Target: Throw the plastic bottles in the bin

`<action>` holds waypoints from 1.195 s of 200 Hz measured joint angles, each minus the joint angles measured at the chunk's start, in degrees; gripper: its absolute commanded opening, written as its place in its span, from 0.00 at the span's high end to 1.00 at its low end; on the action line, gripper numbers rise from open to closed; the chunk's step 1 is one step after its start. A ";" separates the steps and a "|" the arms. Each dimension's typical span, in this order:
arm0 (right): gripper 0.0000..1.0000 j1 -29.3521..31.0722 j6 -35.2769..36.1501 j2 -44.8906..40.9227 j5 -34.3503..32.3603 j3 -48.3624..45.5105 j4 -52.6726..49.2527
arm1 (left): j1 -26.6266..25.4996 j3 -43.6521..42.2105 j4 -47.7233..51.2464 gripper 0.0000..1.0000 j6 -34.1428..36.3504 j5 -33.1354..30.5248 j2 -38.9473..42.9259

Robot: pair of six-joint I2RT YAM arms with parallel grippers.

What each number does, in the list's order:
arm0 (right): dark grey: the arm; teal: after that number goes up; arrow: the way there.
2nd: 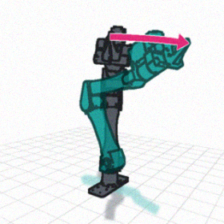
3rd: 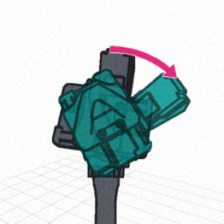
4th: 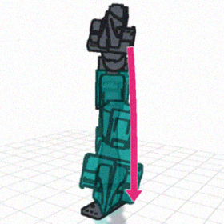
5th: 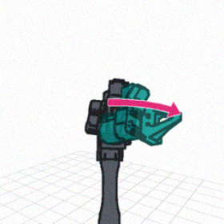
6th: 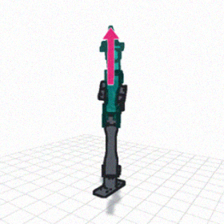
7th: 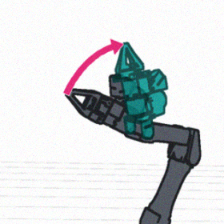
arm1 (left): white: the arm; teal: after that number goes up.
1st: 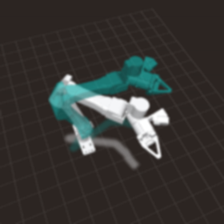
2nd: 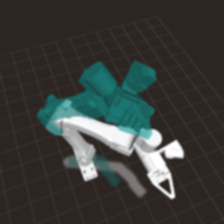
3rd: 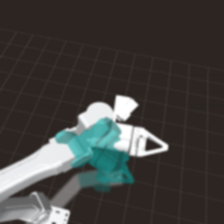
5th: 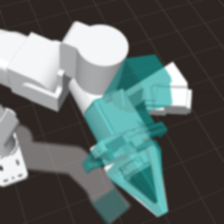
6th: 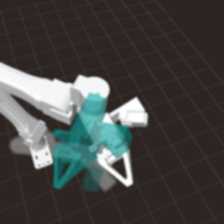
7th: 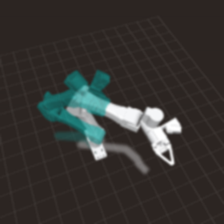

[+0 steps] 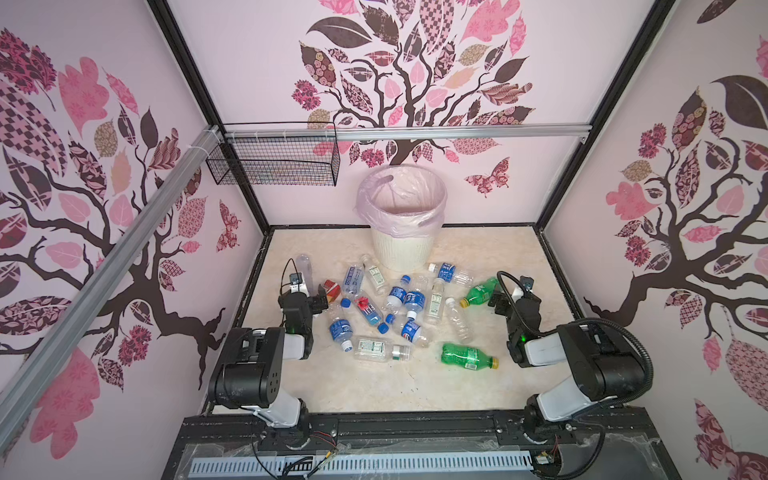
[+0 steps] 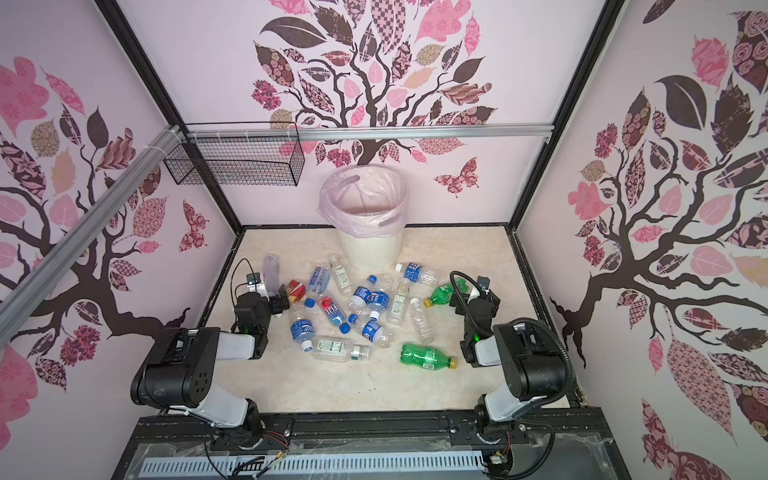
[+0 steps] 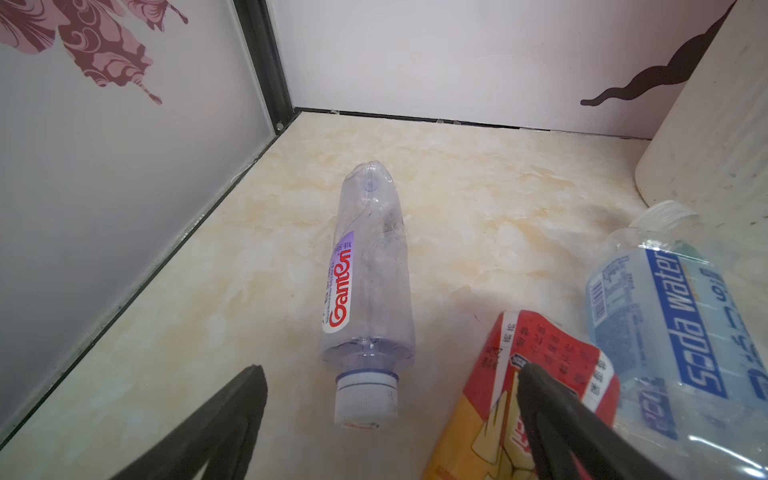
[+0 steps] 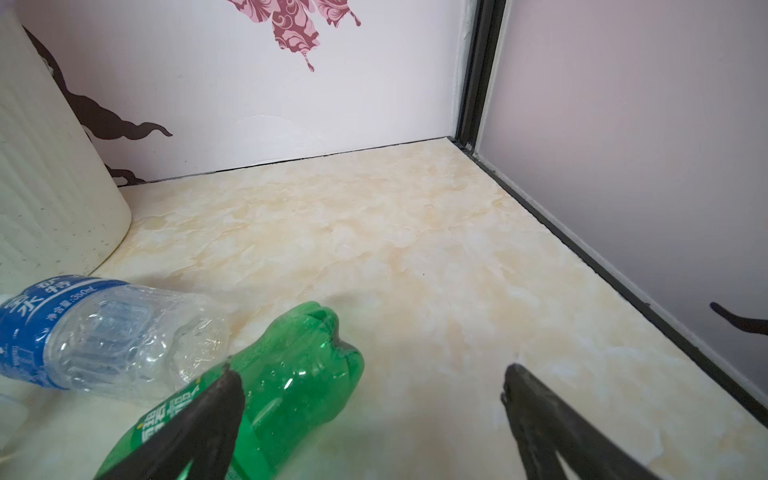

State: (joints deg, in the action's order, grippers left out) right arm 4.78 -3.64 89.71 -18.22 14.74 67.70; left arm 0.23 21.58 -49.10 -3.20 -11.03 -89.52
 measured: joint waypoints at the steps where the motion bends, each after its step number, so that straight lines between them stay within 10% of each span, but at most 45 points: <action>1: 0.00 0.00 0.00 0.00 0.00 0.00 0.00 | 0.00 0.00 0.00 0.03 0.00 0.00 0.00; 239: 0.00 0.02 -1.11 -3.41 -3.54 0.50 -5.49 | 0.31 2.14 8.46 0.03 0.66 2.19 2.75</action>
State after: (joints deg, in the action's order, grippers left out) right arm 4.80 -4.75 86.30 -21.76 15.25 62.22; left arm 0.54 23.73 -40.64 -2.55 -8.84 -86.76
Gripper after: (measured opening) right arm 0.995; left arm 0.971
